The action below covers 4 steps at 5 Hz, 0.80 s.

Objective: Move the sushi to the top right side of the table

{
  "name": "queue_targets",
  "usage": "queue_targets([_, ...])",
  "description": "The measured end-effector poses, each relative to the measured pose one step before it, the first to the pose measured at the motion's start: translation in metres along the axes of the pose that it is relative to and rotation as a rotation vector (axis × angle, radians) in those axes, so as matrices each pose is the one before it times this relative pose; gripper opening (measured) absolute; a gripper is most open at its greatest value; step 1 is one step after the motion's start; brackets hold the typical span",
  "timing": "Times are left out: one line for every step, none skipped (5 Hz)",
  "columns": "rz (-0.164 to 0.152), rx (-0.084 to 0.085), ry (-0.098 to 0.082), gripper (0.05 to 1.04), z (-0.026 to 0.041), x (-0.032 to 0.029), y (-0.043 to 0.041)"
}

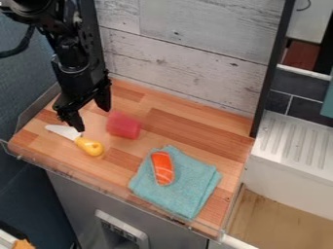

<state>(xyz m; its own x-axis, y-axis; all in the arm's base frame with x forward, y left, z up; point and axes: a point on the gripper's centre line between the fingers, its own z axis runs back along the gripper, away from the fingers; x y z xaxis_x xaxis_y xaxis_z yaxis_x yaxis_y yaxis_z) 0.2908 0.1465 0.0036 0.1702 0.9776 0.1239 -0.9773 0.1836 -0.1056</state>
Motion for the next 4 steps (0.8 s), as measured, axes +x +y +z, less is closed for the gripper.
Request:
queue_targets([-0.001,0.0263,0.024,1.001,-0.00962,-0.00527,0.00478])
queue_targets([-0.0788,-0.0094,0.0323,1.001,-0.00119,-0.02421,-0.00336])
queue_targets([-0.0655,-0.0378,-0.004,1.001,0.00942,-0.01283,-0.01021])
queue_targets([-0.0997,-0.0531,0.0236,1.001,0.00293,-0.02226,-0.01446])
